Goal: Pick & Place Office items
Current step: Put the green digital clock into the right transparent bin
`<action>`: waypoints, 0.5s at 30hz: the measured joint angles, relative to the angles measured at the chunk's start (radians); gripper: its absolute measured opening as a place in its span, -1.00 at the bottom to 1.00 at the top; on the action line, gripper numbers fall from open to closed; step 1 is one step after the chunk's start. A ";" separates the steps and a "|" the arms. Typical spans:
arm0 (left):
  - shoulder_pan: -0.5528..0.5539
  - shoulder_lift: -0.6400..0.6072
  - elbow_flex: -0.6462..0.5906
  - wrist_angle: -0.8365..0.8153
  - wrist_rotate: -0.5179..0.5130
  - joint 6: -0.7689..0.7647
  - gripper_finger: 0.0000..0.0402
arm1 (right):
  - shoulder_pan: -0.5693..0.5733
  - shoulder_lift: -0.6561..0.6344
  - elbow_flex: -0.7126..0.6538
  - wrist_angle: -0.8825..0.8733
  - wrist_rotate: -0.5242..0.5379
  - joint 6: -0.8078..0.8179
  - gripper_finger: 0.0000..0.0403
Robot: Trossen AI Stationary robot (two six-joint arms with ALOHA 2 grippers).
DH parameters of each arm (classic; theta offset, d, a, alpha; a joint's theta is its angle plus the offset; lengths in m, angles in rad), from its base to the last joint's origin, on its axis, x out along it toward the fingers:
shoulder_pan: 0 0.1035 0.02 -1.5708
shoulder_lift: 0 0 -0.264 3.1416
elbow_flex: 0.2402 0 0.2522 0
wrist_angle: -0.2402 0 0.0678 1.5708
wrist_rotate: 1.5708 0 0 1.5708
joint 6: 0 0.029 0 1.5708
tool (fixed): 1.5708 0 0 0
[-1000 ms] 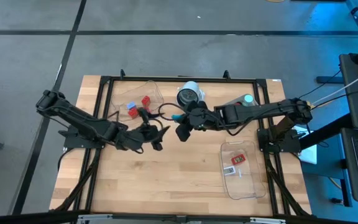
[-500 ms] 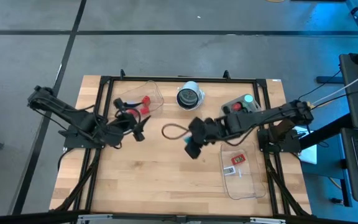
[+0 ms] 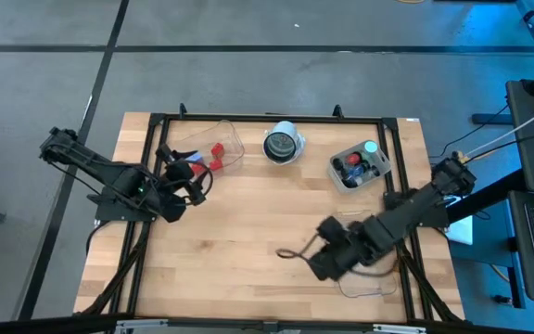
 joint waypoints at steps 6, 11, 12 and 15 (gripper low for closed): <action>0.000 0.003 0.000 -0.019 -0.016 -0.028 0.39 | 0.110 0.000 0.000 -0.288 -0.002 0.337 -0.65; 0.000 0.003 0.000 -0.019 -0.016 -0.035 0.39 | 0.151 0.003 -0.003 -0.445 -0.026 0.506 -0.66; 0.000 0.003 -0.002 -0.017 -0.017 -0.036 0.39 | 0.154 0.003 -0.011 -0.450 -0.028 0.522 -0.66; 0.000 0.003 -0.020 -0.016 -0.017 -0.043 0.39 | 0.160 0.003 -0.069 -0.446 -0.035 0.554 -0.66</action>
